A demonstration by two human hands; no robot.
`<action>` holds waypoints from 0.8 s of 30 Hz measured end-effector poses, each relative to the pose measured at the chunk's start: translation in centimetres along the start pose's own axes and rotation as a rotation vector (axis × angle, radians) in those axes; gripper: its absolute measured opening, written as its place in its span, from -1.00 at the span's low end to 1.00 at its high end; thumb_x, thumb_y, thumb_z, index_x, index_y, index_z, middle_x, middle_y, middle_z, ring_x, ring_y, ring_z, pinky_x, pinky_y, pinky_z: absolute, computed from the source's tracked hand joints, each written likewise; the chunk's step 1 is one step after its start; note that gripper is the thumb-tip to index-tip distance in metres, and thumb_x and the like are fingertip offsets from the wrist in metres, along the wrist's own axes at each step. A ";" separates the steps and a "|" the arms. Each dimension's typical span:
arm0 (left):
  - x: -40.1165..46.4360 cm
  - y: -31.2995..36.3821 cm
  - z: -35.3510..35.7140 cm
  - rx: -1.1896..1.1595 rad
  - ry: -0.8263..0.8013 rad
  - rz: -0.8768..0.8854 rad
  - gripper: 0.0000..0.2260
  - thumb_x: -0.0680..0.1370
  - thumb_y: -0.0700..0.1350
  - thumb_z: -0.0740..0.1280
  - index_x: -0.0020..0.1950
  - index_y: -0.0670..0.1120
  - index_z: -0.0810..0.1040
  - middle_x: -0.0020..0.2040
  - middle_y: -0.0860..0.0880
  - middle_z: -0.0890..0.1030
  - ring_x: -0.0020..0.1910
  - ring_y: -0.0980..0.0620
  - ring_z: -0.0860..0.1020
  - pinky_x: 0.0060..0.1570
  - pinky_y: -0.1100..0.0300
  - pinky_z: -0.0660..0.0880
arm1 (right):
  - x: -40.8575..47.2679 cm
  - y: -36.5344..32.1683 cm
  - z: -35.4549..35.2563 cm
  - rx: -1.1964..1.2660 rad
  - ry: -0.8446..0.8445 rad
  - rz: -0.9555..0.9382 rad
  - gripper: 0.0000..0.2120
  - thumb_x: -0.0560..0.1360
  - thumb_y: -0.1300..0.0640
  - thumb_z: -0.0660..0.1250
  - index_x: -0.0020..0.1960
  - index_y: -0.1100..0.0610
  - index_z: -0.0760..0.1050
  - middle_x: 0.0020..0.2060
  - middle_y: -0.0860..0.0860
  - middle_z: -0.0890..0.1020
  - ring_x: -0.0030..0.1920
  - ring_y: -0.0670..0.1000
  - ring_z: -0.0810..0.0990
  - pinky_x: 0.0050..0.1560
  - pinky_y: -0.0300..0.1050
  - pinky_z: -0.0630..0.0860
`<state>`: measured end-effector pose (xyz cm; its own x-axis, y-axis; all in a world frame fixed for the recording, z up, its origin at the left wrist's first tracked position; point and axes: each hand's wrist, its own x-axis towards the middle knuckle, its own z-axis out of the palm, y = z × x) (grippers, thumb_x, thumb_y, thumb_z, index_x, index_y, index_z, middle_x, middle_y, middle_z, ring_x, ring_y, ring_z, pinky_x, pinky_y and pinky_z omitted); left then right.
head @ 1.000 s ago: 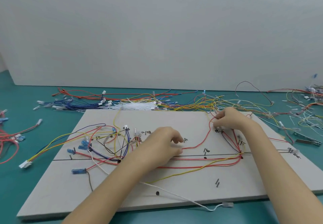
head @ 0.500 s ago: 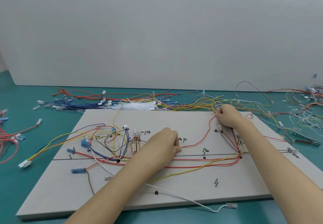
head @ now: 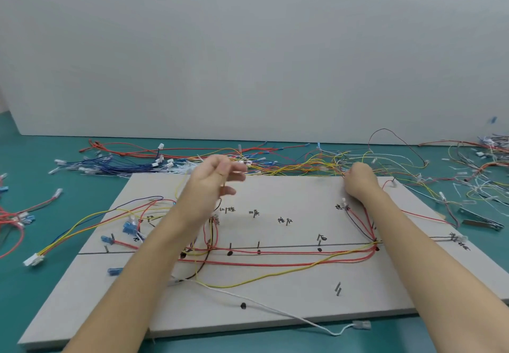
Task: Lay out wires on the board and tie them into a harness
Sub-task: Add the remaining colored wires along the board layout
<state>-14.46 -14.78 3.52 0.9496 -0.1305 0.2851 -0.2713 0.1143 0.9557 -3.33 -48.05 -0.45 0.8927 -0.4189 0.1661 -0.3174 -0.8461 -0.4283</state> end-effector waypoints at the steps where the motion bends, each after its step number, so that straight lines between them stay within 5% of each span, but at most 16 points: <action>1: 0.0 0.5 -0.4 -0.115 -0.005 -0.034 -0.78 0.68 -0.12 0.09 -0.07 -0.09 0.48 -0.07 0.06 0.69 -0.09 0.15 0.63 -0.20 0.29 0.55 | 0.0 -0.1 0.1 -0.014 -0.013 0.009 -0.83 0.54 0.36 0.18 0.04 0.41 0.49 0.05 0.36 0.54 0.06 0.30 0.56 -0.09 -0.04 0.42; 5: -0.2 1.0 -0.6 -0.234 -0.033 -0.120 -0.76 0.68 -0.08 0.09 -0.03 -0.09 0.52 0.09 0.01 0.69 0.08 0.08 0.63 -0.12 0.22 0.61 | 0.1 -0.3 0.3 0.030 -0.049 0.006 -0.92 0.55 0.23 0.21 -0.03 0.24 0.45 -0.06 0.24 0.51 -0.08 0.17 0.45 -0.09 -0.08 0.36; 8: -0.5 1.0 -0.6 -0.366 -0.064 -0.150 -0.76 0.67 -0.06 0.08 -0.09 -0.07 0.47 0.16 -0.03 0.66 0.16 0.04 0.61 -0.06 0.18 0.60 | 0.0 -0.3 0.2 0.149 -0.051 -0.069 -0.81 0.52 0.15 0.29 0.10 0.19 0.50 -0.03 0.06 0.47 0.05 0.12 0.47 -0.03 -0.10 0.35; 12: -0.5 1.4 -2.0 -0.691 -0.136 -0.192 -0.81 0.63 -0.03 0.13 -0.14 -0.03 0.43 0.27 -0.09 0.59 0.27 0.00 0.55 0.08 0.10 0.54 | -0.3 0.0 0.8 0.110 -0.021 -0.132 -0.84 0.51 0.21 0.32 -0.01 0.24 0.65 -0.02 0.17 0.65 0.04 0.17 0.55 -0.09 -0.14 0.35; 17: -0.6 1.5 -3.9 -0.635 -0.175 -0.153 -0.81 0.55 0.00 0.22 -0.20 0.01 0.54 0.26 -0.03 0.59 0.29 0.02 0.51 0.15 0.08 0.46 | -0.2 0.2 1.4 0.115 0.078 -0.057 -0.84 0.45 0.28 0.33 -0.17 0.36 0.64 -0.17 0.32 0.65 -0.07 0.28 0.60 -0.21 -0.05 0.45; 21: -1.3 2.5 -4.8 -0.337 -0.547 -0.124 -0.80 0.38 0.09 0.47 -0.22 -0.01 0.56 -0.11 -0.01 0.58 -0.08 0.00 0.53 -0.08 0.17 0.48 | 0.5 -1.3 1.3 0.010 0.071 -0.055 -0.85 0.43 0.31 0.31 -0.11 0.31 0.66 -0.13 0.26 0.66 -0.09 0.23 0.60 -0.21 -0.12 0.42; 24: -1.8 2.6 -4.6 -0.285 -0.820 -0.154 -0.77 0.46 0.05 0.43 -0.18 -0.05 0.45 -0.20 -0.04 0.45 -0.20 -0.04 0.41 -0.15 0.19 0.38 | 1.0 -2.9 1.4 -0.048 -0.023 -0.092 -0.76 0.51 0.30 0.24 0.09 0.31 0.61 0.02 0.25 0.64 0.05 0.24 0.59 -0.05 -0.04 0.49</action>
<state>-16.21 -9.72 5.19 0.5306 -0.8181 0.2216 0.0041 0.2639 0.9645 -1.03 -45.57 -0.32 0.9258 -0.3315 0.1818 -0.2482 -0.8956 -0.3692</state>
